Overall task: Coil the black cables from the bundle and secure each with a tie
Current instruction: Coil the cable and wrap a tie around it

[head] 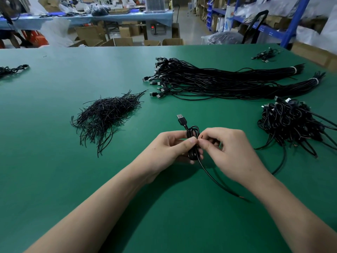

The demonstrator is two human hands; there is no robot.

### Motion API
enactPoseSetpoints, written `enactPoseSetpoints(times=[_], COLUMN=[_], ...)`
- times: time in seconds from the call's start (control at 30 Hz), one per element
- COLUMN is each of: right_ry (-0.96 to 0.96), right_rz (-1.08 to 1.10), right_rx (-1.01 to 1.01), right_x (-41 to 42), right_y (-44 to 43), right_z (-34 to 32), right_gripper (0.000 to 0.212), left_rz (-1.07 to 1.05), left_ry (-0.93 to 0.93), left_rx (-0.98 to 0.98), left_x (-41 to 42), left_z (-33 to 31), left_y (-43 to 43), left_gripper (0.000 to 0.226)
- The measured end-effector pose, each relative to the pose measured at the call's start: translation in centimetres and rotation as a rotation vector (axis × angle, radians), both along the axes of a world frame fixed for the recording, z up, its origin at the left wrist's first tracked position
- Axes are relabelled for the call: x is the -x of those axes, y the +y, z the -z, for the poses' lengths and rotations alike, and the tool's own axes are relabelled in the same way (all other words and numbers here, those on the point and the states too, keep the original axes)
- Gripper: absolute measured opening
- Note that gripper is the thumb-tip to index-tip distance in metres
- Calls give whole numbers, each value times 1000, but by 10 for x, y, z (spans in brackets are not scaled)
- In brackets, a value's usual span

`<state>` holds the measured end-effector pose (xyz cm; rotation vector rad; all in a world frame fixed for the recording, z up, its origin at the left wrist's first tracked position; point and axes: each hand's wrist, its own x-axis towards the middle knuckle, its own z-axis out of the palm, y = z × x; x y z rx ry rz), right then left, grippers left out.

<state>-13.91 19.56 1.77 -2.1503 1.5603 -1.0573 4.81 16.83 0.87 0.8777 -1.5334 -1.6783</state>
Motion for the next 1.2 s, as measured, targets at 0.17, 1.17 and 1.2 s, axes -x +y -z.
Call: enactPoseSetpoints(times=[0.17, 1.17, 1.2], right_ry=[-136, -544, -713], right_rz=[14, -136, -192], right_rx=[-132, -290, -402], right_x=[-3, -3, -2], right_y=[1, -1, -1], right_z=[-3, 1, 1], right_gripper=[22, 19, 17], left_rz=[-32, -334, -372], left_ry=[-57, -160, -217], left_rx=[118, 507, 666], left_x=[-1, 0, 0], left_z=[0, -9, -11], left_y=[-1, 0, 1], left_gripper=[17, 19, 18])
